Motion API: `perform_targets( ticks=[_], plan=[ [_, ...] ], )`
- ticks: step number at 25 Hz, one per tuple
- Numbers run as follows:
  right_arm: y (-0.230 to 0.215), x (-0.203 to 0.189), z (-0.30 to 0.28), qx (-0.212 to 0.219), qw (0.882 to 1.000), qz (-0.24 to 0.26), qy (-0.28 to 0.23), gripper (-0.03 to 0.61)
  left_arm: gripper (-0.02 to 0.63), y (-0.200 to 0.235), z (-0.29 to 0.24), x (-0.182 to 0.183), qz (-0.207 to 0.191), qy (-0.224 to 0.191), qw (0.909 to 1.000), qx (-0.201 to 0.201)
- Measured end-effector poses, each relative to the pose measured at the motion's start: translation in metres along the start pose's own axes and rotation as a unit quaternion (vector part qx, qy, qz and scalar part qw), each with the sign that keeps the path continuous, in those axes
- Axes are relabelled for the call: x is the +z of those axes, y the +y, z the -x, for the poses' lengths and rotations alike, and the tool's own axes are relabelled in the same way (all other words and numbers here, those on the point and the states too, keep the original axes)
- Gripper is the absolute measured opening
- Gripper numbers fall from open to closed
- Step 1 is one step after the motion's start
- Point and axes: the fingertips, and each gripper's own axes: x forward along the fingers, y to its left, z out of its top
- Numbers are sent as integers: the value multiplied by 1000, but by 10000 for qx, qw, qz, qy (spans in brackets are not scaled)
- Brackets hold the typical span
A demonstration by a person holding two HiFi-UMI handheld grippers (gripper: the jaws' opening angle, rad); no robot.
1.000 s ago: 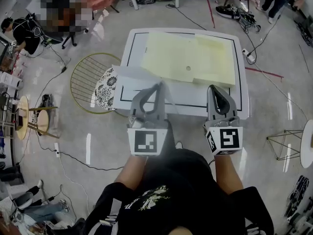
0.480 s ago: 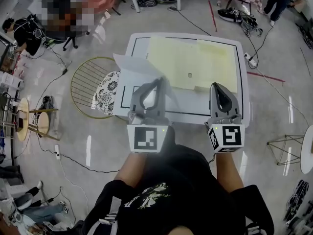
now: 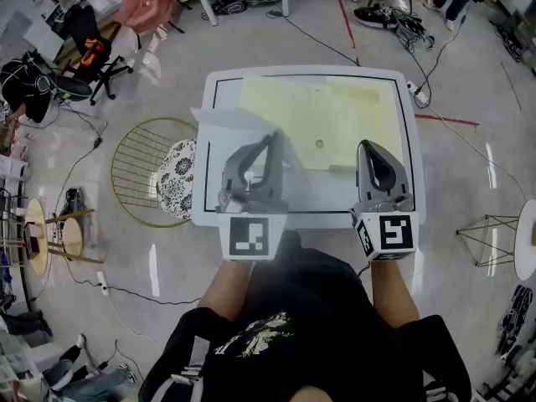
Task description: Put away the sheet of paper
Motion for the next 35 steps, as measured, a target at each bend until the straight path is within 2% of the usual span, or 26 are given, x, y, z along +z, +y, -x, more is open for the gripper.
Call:
perform_targets(
  ticks=[6, 19, 25, 29, 35],
  plan=[
    [-7, -3, -24, -164, 9996, -64, 224, 0, 0, 11, -29, 0, 17, 31, 9996, -289],
    [-5, -28, -63, -464, 9978, -172, 442, 0, 0, 26, -63, -37, 142, 256, 9953, -919],
    [-10, -38, -64, -564, 9966, -193, 564, 0, 0, 13, -76, -44, 51, 270, 9911, -1301],
    [-14, -47, -64, -654, 9952, -230, 688, 0, 0, 3, -84, -47, 128, 290, 9868, -1591],
    [-10, -56, -74, -677, 9937, -261, 852, -1, 0, -1, -92, -59, 134, 366, 9820, -1849]
  ],
)
